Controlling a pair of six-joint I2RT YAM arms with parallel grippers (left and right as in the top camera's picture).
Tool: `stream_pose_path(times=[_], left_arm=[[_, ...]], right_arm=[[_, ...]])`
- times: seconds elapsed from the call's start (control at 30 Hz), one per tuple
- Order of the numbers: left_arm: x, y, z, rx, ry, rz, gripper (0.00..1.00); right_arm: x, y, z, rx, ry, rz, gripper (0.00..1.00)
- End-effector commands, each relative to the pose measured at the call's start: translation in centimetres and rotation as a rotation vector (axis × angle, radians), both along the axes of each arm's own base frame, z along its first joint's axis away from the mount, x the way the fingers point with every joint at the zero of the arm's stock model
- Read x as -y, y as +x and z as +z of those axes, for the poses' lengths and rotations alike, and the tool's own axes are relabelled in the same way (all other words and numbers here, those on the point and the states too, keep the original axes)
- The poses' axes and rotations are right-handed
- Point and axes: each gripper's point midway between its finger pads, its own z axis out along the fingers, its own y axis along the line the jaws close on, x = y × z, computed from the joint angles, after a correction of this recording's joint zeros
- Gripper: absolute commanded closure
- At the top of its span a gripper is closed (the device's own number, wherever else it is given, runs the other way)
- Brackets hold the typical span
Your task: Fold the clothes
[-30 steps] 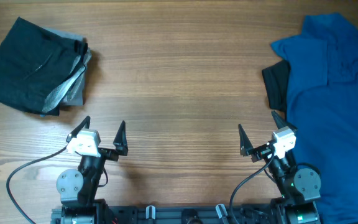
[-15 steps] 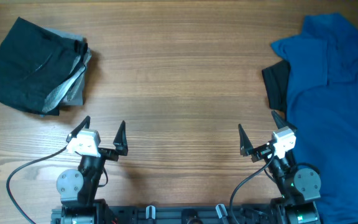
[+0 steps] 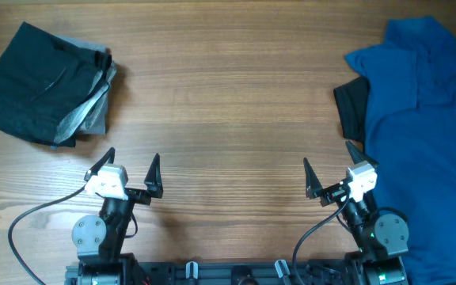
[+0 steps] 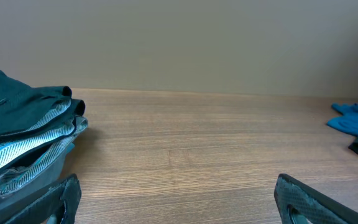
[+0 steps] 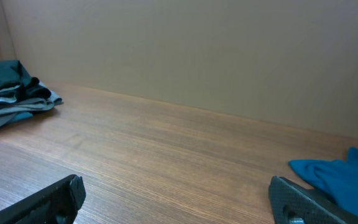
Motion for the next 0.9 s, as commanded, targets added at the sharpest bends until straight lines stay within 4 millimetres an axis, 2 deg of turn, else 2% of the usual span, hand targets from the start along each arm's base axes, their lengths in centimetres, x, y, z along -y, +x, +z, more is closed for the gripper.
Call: stream_pose_path(times=[0.0,0.77,0.83,0.87], left_arm=[[0.2,0.0,-0.2,-0.001,-0.010,-0.011,0.00],[0.6,-0.1,-0.2,-0.002,-0.012,-0.031,0.00],[1.7,-0.4,0.9,0.043,-0.010,-0.098,0.00],[2.2,-0.6,1.9,0.082,-0.007,-0.132,0.00]], right_arm=[[-0.1,0.0,-0.1,-0.004,-0.002,0.007,0.00],[-0.3,-0.1,-0.1,-0.005,0.003,0.022,0.00],[-0.9,-0.4,0.4,0.014,0.002,0.060,0.00],[-1.8,-1.0,2.0,0.051,0.006,0.121,0.00]])
